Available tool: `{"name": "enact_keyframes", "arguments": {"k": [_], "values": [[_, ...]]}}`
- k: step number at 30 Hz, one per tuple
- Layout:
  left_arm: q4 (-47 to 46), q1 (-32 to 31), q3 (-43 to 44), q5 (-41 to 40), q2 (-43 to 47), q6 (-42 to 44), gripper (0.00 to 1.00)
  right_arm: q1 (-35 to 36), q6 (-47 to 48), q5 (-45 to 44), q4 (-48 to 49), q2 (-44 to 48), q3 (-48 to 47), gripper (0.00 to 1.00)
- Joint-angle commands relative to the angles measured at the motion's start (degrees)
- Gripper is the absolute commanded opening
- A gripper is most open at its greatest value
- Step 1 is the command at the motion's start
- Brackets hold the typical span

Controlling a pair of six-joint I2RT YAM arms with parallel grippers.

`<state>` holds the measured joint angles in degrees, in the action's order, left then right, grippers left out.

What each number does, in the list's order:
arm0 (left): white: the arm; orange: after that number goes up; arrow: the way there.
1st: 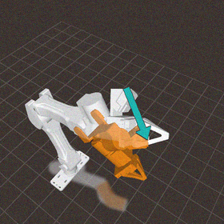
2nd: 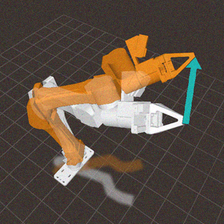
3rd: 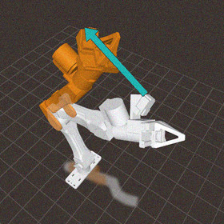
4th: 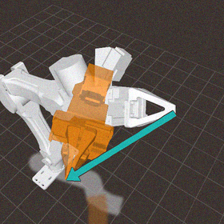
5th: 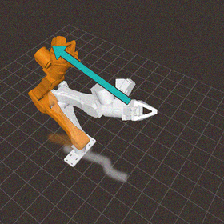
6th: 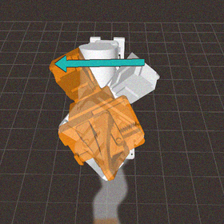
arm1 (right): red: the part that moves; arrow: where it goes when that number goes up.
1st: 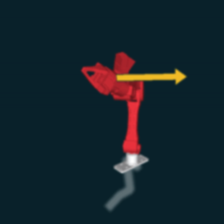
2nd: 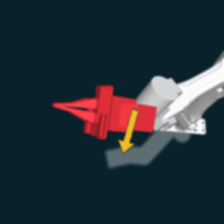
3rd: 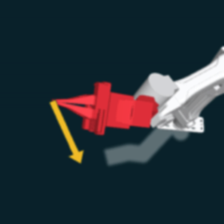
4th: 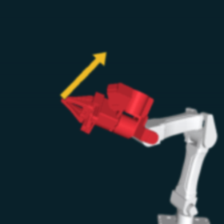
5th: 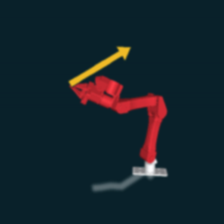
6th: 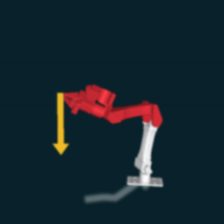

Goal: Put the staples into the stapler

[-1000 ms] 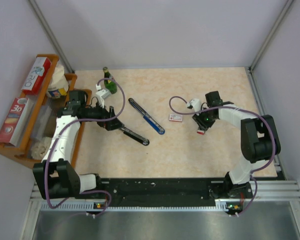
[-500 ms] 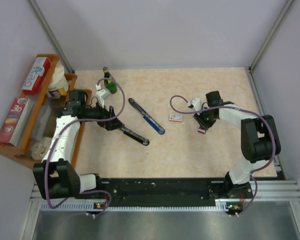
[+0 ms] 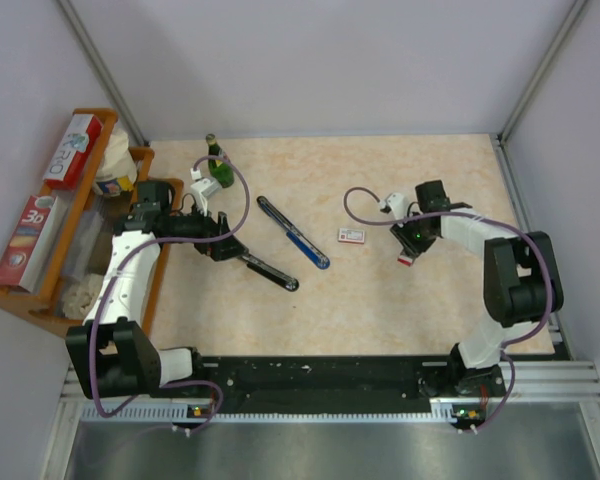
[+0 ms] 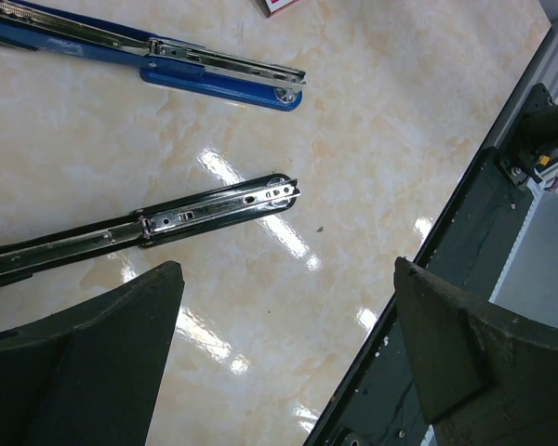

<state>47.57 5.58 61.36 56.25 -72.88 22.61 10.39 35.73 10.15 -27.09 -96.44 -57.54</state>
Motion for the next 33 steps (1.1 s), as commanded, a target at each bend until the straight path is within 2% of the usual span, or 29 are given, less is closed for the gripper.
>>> {"name": "enact_keyframes", "arguments": {"k": [1,11,17,21,27,33], "values": [[-1.5,0.5,-0.7,2.1,0.1,0.6,0.99,-1.5,-1.2,-0.3,2.5,3.1,-1.1,0.33],[-1.5,0.6,-0.7,2.2,-0.2,0.7,0.99,-2.4,-3.3,2.0,3.4,5.5,-1.1,0.33],[-1.4,0.6,-0.8,2.3,-0.4,0.7,0.99,-2.1,-3.9,6.9,2.9,7.9,-0.7,0.33],[-1.6,0.6,-0.8,2.1,-0.6,0.8,0.99,1.0,-3.6,9.4,2.2,9.0,-0.2,0.34],[-1.6,0.7,-0.8,1.9,-0.5,0.8,0.99,6.7,-3.6,8.2,2.0,6.3,-0.6,0.35],[-1.5,0.7,-0.8,2.1,-0.9,0.7,0.99,7.6,-4.7,5.3,3.2,4.2,-1.5,0.36]]}}
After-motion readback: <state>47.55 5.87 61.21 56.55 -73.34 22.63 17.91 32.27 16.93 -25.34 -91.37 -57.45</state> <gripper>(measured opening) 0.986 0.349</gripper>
